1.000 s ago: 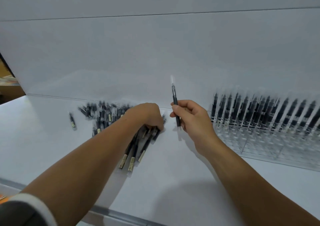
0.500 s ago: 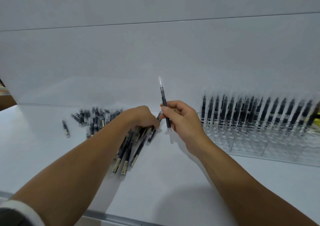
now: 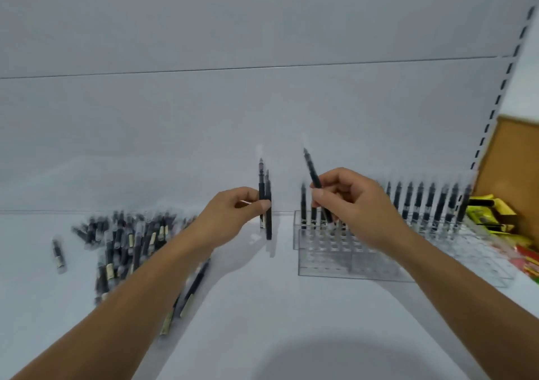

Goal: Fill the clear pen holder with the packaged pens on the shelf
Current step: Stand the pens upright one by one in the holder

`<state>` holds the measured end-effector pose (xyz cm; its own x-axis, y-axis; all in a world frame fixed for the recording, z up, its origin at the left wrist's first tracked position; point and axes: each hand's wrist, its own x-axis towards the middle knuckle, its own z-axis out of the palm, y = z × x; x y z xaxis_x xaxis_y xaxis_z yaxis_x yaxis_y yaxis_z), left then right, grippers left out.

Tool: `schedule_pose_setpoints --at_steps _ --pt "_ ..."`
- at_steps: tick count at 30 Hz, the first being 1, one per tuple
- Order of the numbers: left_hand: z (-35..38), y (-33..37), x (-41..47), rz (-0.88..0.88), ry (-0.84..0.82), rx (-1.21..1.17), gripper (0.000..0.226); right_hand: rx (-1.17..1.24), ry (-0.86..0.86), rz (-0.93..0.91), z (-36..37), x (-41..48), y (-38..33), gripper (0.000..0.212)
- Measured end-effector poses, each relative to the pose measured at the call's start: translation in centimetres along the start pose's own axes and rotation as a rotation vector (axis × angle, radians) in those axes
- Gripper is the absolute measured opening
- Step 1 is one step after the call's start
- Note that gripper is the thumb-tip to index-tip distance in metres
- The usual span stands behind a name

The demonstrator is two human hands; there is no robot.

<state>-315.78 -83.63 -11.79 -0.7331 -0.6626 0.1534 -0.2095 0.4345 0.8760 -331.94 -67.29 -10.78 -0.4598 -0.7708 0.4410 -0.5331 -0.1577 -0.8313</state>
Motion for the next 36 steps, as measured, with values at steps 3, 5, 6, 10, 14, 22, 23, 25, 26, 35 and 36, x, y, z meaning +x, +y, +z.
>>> schedule_pose_setpoints --at_steps 3,5,6,10,14,22,23,25,26,35,36 --pt "1.7 1.1 0.4 0.088 0.002 -0.204 0.014 -0.032 0.087 -0.013 -3.7 0.3 1.3 0.005" --pt "3.3 2.1 0.5 0.137 0.007 -0.344 0.011 -0.057 0.158 -0.027 -5.6 0.6 2.3 0.005" --pt "4.2 2.7 0.4 0.158 0.015 -0.388 0.009 -0.063 0.197 -0.031 -6.3 0.6 2.8 0.005" --pt "7.8 3.8 1.0 0.204 0.043 -0.488 0.008 -0.102 0.28 -0.022 -7.4 0.4 4.5 0.006" --pt "10.5 4.6 1.5 0.247 0.032 -0.552 0.006 -0.194 0.297 -0.028 -7.6 -0.1 5.6 0.009" --pt "12.9 6.1 2.0 0.269 -0.022 -0.612 0.011 -0.385 0.365 0.005 -9.5 -0.5 5.0 0.011" --pt "13.2 6.1 2.0 0.272 -0.035 -0.609 0.011 -0.401 0.361 0.024 -9.6 -0.5 5.1 0.011" --pt "13.7 6.0 2.0 0.278 -0.055 -0.6 0.01 -0.452 0.342 0.054 -9.7 -0.5 5.4 0.011" --pt "13.9 5.9 1.9 0.278 -0.065 -0.603 0.009 -0.477 0.327 0.066 -9.6 -0.5 5.5 0.011" --pt "13.9 5.3 1.8 0.275 -0.104 -0.612 0.01 -0.519 0.335 0.095 -9.4 -0.4 5.9 0.012" --pt "13.9 5.2 1.8 0.276 -0.108 -0.606 0.01 -0.538 0.329 0.096 -9.4 -0.4 5.9 0.012"
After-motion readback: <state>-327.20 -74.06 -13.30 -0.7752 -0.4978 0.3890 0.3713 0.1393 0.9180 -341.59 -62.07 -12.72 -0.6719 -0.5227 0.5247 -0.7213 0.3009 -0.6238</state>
